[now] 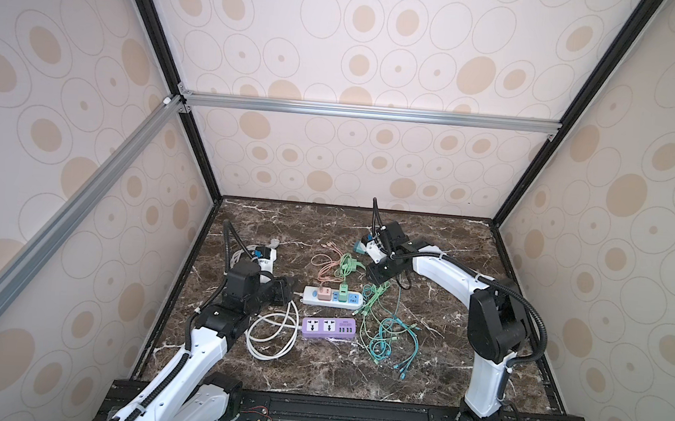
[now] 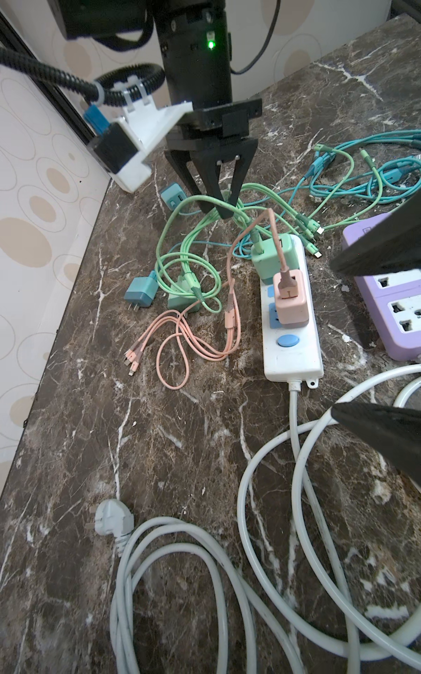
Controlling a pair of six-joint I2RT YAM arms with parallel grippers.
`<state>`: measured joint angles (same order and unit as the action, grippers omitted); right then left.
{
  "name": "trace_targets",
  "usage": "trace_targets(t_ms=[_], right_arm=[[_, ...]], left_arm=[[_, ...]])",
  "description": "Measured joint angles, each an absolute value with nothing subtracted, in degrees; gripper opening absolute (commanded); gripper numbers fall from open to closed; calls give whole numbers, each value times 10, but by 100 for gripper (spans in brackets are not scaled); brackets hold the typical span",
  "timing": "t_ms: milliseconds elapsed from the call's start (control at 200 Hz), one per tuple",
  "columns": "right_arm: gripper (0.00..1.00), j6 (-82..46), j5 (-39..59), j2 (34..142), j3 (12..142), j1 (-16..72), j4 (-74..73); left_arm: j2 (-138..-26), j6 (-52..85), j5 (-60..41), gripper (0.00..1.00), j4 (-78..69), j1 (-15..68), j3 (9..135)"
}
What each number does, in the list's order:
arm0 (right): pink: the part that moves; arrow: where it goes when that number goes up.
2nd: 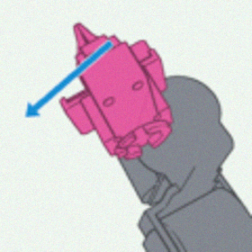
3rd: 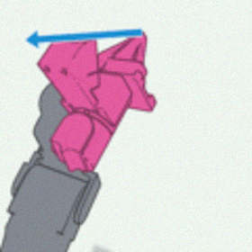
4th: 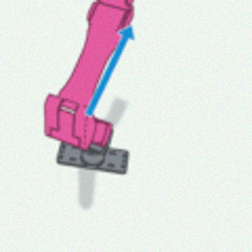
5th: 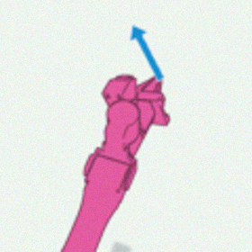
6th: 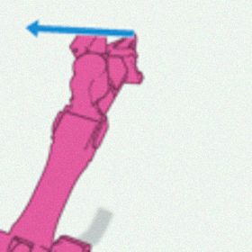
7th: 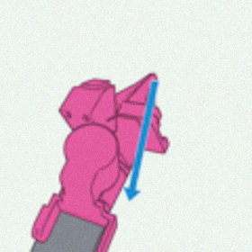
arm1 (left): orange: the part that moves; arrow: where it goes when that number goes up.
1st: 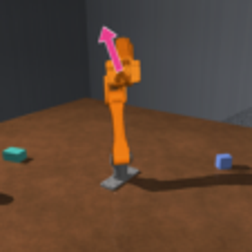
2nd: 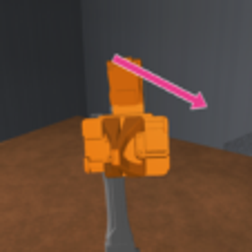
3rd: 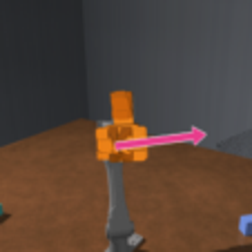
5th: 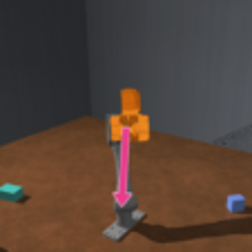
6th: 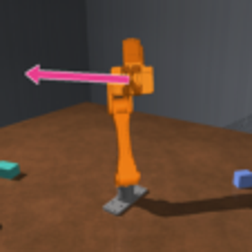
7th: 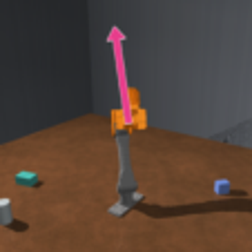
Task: Insert the plug
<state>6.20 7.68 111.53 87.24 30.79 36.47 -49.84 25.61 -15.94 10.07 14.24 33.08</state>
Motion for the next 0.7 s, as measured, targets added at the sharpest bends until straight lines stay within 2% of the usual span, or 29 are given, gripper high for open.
trace_targets(t_ms=[70,195,700], right_arm=[[14,59,78,1125,879,308,367],[0,54,86,1132,892,308,376],[0,26,98,1133,1058,329,376]], left_arm=[[-498,256,-159,56,102,142,331],[-497,256,-159,56,105,142,331],[-488,256,-155,56,108,142,331]])
